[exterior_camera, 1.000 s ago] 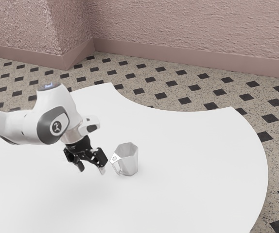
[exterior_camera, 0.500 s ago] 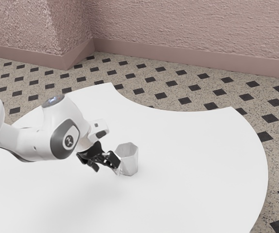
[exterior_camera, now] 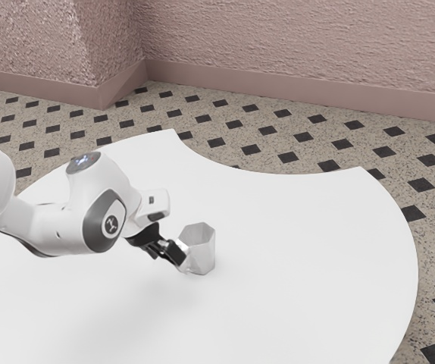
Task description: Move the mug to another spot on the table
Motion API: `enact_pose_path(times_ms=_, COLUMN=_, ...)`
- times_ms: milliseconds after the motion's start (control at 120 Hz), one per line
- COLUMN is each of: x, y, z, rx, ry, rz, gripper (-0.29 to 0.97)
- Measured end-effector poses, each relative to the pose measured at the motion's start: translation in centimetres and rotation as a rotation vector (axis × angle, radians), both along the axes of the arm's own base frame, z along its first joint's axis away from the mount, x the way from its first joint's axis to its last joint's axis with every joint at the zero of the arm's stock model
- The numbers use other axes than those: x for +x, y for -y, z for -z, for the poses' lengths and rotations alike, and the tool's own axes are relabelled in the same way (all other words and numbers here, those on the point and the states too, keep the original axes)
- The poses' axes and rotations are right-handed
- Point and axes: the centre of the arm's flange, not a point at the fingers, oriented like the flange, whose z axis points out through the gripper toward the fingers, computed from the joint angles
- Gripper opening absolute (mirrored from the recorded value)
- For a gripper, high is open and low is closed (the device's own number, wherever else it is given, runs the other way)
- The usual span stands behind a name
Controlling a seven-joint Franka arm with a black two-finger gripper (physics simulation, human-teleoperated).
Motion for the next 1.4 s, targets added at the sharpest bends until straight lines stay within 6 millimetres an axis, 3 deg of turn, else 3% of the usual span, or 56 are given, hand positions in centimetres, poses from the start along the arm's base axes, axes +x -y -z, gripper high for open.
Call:
enact_pose_path(times_ms=275, x=0.9, y=-2.2, z=0.5, rx=0.012, ry=0.026, rz=0.005, gripper=0.68)
enact_pose_path(times_ms=883, x=1.7, y=1.9, z=0.8, rx=0.037, ry=0.072, rz=0.182, gripper=0.67)
enact_pose_path(times_ms=1400, x=3.1, y=1.4, z=1.4, rx=0.050, ry=0.081, rz=0.207, gripper=0.67)
